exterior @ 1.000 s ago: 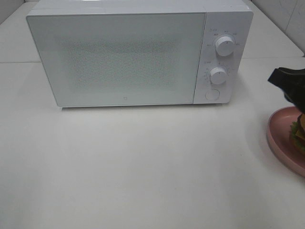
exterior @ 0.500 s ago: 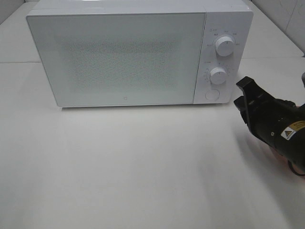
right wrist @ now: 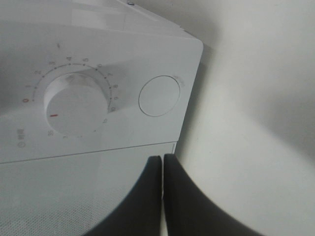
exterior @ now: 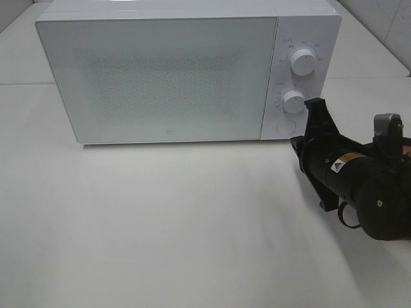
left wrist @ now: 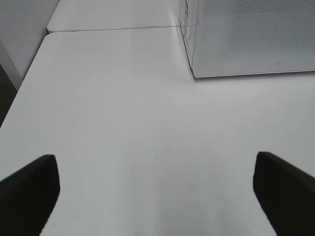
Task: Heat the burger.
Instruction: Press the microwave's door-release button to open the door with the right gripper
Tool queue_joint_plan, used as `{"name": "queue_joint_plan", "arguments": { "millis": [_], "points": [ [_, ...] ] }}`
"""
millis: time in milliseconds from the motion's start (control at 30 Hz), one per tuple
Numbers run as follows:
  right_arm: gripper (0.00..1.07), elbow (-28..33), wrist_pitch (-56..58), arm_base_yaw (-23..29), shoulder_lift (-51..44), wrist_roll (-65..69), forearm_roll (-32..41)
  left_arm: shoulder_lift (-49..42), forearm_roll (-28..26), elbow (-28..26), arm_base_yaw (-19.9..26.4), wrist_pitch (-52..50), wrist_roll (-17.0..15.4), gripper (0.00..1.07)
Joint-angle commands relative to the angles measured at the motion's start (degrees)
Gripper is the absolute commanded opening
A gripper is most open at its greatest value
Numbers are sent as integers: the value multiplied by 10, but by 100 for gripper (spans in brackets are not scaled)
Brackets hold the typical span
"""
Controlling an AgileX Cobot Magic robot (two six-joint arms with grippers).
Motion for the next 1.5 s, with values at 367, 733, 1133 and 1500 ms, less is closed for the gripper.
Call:
{"name": "queue_joint_plan", "arguments": {
  "millis": [367,733,1133,1500],
  "points": [
    [0,-78,22,-7,57,-9,18,-12,-3,1,-2,-2,-3,102],
    [0,-106,22,-35,92,-9,11,-12,-3,1,-2,-2,-2,102],
    [0,-154,22,-41,132,-4,4,-11,-3,1,-2,-2,-2,102],
    [0,-179,21,-48,133,-24,2,-11,-3,1,-2,-2,-2,102]
  ]
}}
